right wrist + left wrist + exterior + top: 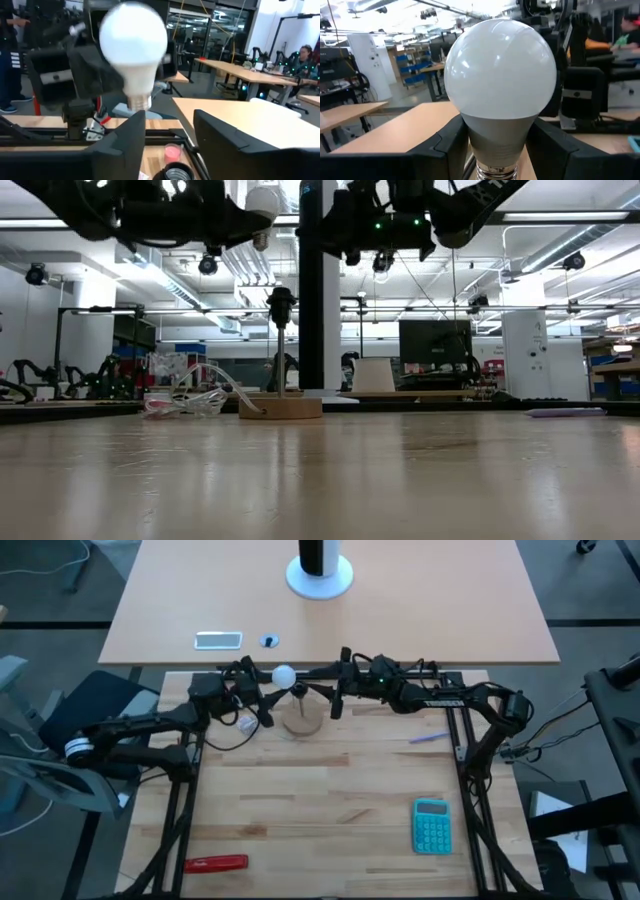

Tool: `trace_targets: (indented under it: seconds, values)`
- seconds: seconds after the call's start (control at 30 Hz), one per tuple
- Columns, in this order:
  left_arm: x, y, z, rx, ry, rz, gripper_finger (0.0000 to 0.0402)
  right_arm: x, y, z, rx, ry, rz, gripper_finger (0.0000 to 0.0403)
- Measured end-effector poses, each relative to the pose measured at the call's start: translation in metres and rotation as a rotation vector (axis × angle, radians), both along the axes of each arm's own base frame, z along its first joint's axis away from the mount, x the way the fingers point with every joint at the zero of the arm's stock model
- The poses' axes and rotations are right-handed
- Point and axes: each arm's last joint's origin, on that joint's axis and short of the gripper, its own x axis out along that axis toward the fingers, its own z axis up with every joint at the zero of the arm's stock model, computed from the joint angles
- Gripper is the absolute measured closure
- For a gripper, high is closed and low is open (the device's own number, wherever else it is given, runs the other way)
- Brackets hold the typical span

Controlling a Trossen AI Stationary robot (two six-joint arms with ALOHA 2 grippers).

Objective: Screw lightbulb
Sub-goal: Insert the light bulb into the bulb socket

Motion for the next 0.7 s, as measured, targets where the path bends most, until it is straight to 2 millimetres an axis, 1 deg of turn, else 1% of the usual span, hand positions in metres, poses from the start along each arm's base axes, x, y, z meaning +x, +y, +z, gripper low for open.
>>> trace_targets:
  seconds: [0.07, 0.2, 0.33, 0.53, 0.7]
  values:
    - [0.000, 0.000, -0.005, 0.004, -0.025, -0.001, 0.0237, 0.000, 0.001, 0.001, -0.009, -0.011, 0.002, 0.0213]
    - [0.003, 0.002, -0.012, -0.005, -0.014, -0.001, 0.0237, 0.002, 0.006, 0.004, -0.053, -0.029, 0.012, 0.0177]
    - [0.012, 0.006, -0.013, -0.011, -0.009, -0.001, 0.0237, 0.003, 0.011, 0.007, -0.064, -0.053, 0.024, 0.0148]
    - [0.025, 0.013, -0.014, -0.027, -0.003, -0.004, 0.0237, 0.007, 0.011, 0.015, -0.064, -0.036, 0.026, 0.0120]
    - [0.034, 0.017, -0.015, -0.042, 0.003, -0.007, 0.0237, 0.009, 0.010, 0.019, -0.059, -0.012, 0.015, 0.0107]
